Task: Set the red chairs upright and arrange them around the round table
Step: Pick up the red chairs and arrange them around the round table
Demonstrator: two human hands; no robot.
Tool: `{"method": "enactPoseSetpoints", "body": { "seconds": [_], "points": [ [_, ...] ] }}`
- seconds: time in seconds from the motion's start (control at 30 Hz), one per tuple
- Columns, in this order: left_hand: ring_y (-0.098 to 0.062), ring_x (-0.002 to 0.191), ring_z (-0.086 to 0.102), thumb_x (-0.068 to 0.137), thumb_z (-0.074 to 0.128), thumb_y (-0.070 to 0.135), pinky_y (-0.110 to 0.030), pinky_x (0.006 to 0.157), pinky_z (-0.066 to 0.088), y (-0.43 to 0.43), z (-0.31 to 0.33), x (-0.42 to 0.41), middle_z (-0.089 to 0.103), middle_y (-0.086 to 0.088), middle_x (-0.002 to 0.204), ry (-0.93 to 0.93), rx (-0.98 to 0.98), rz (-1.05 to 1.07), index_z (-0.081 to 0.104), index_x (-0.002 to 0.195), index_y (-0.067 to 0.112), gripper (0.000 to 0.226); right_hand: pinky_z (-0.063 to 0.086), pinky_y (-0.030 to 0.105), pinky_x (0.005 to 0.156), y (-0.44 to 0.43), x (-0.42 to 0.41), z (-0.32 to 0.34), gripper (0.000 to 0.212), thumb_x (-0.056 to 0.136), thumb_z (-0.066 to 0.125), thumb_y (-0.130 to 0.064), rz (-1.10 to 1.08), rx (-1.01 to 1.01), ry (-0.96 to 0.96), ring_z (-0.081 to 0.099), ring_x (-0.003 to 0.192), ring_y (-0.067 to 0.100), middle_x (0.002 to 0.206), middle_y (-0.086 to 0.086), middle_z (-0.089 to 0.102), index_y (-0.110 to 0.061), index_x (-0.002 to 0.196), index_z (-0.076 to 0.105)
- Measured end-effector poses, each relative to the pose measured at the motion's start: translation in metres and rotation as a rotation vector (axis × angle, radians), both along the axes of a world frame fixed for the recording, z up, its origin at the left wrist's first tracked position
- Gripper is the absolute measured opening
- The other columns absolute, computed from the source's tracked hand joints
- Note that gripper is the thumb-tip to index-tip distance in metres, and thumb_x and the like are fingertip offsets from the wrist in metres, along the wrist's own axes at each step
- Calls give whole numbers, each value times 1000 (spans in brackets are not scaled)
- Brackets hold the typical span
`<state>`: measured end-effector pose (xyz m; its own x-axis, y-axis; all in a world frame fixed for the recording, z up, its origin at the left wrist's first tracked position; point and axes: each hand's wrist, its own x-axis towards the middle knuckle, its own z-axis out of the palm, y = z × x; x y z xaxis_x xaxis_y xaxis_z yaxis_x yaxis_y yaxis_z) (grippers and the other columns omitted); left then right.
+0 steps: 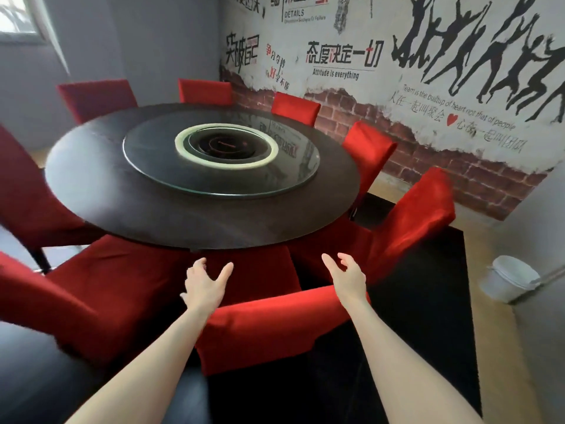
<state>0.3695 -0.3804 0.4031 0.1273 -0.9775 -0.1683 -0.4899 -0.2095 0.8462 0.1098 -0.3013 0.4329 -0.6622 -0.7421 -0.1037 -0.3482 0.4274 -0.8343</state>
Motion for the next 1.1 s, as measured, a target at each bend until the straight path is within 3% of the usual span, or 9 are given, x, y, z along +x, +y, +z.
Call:
{"method": "enactPoseSetpoints", "body": {
  "seconds": [0.1, 0.23, 0.37, 0.6, 0.73, 0.87, 1.1],
  "points": [
    [-35, 140, 31, 87, 65, 50, -65, 111, 12, 35, -11, 1, 35, -13, 151, -107, 57, 92, 39, 145, 10, 74, 30, 49, 111, 19, -20, -10, 66, 90, 56, -58, 73, 92, 66, 25, 142, 26, 150, 3, 41, -23, 144, 45],
    [-37, 141, 24, 87, 67, 45, -59, 112, 20, 64, -27, 2, 30, -16, 152, -102, 103, 185, 38, 145, 7, 75, 11, 55, 118, 30, -41, -23, 68, 89, 55, -61, 141, 188, 95, 7, 147, 24, 157, -3, 30, -25, 146, 43],
    [-43, 138, 26, 88, 68, 42, -46, 116, 18, 72, -41, -7, 29, -22, 150, -64, 138, 210, 38, 145, 3, 75, 15, 55, 117, 32, -55, -41, 70, 88, 57, -61, 160, 212, 54, 7, 147, 25, 158, -3, 29, -23, 146, 43],
    [-46, 132, 34, 88, 68, 43, -48, 115, 25, 66, -56, -19, 27, -19, 150, -20, 196, 224, 36, 146, 8, 75, 20, 38, 112, 17, -65, -68, 69, 89, 59, -58, 190, 248, 87, 15, 146, 28, 156, 5, 34, -18, 144, 47],
    [-47, 134, 30, 89, 67, 40, -47, 115, 25, 59, -66, -18, 25, -19, 152, -30, 228, 225, 35, 147, 8, 74, 14, 44, 116, 7, -68, -79, 69, 88, 58, -60, 182, 305, 87, 3, 148, 27, 158, 4, 27, -21, 144, 46],
    [-47, 136, 24, 90, 66, 39, -45, 115, 22, 56, -75, -19, 20, -18, 154, -31, 240, 225, 32, 149, 11, 74, 9, 45, 117, 2, -75, -87, 71, 88, 57, -60, 195, 351, 98, 4, 150, 29, 160, 4, 23, -21, 146, 44],
    [-48, 136, 19, 93, 61, 40, -48, 114, 20, 49, -83, -15, 15, -20, 153, -51, 245, 193, 25, 152, 12, 75, 42, 42, 96, 6, -72, -92, 70, 90, 57, -58, 179, 390, 140, 10, 138, 35, 156, -7, 22, -23, 148, 40]
  ]
}}
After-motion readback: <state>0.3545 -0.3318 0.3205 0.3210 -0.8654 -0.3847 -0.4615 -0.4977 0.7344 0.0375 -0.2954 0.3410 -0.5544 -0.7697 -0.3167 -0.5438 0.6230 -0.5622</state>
